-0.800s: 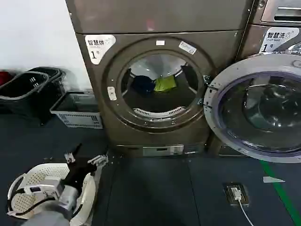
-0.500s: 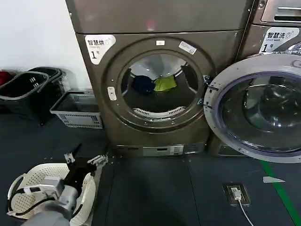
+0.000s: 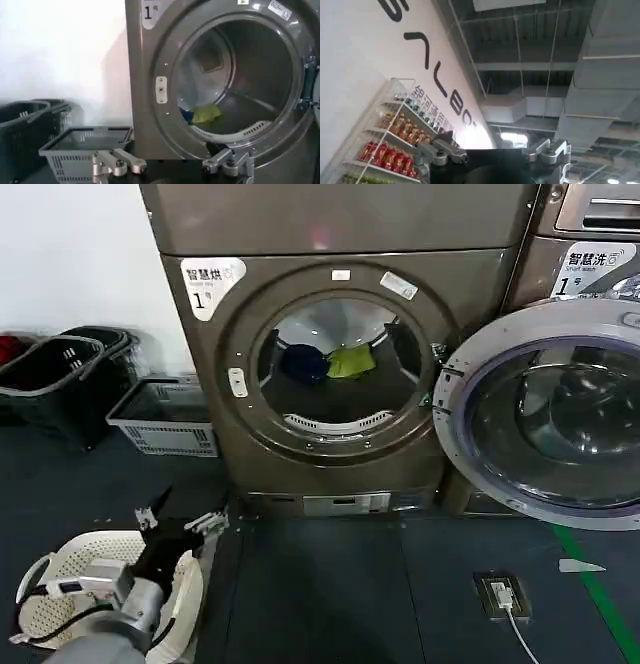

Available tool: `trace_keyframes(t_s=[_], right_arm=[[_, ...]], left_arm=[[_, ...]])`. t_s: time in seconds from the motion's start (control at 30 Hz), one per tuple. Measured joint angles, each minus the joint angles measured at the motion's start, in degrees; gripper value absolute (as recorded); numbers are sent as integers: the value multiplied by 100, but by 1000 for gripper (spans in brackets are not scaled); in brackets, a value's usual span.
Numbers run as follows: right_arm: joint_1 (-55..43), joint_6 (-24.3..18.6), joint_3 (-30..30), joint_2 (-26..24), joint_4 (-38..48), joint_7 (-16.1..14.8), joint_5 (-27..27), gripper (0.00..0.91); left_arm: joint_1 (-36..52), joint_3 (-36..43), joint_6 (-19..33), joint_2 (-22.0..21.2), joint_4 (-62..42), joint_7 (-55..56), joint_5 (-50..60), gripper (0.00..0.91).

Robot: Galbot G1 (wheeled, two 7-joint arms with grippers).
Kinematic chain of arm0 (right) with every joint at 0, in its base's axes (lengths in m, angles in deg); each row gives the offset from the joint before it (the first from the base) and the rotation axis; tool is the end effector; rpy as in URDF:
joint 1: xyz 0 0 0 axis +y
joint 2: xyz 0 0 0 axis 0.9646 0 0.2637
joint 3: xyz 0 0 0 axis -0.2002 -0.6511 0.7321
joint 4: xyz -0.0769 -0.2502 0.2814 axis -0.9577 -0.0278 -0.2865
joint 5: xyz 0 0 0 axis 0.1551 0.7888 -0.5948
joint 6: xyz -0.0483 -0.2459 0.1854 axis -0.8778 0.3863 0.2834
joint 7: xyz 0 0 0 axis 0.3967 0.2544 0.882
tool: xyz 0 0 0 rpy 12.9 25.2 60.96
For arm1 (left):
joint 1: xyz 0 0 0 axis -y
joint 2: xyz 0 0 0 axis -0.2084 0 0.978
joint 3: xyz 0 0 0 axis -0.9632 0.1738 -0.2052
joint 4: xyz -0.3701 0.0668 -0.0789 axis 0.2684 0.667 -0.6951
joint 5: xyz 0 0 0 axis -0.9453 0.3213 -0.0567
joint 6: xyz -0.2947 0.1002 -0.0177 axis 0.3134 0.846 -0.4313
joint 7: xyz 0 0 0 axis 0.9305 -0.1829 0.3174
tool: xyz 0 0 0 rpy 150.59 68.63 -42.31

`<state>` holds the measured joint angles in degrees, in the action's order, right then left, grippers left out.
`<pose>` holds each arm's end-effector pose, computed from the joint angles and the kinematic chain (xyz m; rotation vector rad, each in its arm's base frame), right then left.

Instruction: Grasp the clothes from the dryer.

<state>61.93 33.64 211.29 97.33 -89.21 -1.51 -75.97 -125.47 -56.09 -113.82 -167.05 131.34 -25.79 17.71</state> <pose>-0.1676 -0.4087 0.0736 1.4775 2.1436 -0.8252 0.1159 0.0349 -0.1945 -0.0687 -2.9479 -0.1012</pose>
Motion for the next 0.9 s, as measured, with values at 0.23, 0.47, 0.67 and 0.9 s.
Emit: trace_keyframes(t_s=[0.23,0.47,0.67,0.9], right_arm=[[-2,-8,1,-14,-5,-9,-14,907],[-10,-9,8,-13,4,-31,-17,907],[-38,-12,-6,-10,4,-38,-19,907],[-80,-12,-48,7,-12,-45,-18,907]], left_arm=[[14,20,-8,-6,0,-3,-1,907],[22,36,-10,-43,-6,-15,-1,907],[28,33,-10,-55,-9,-25,2,907],[29,31,-10,-57,-18,-35,5,907]])
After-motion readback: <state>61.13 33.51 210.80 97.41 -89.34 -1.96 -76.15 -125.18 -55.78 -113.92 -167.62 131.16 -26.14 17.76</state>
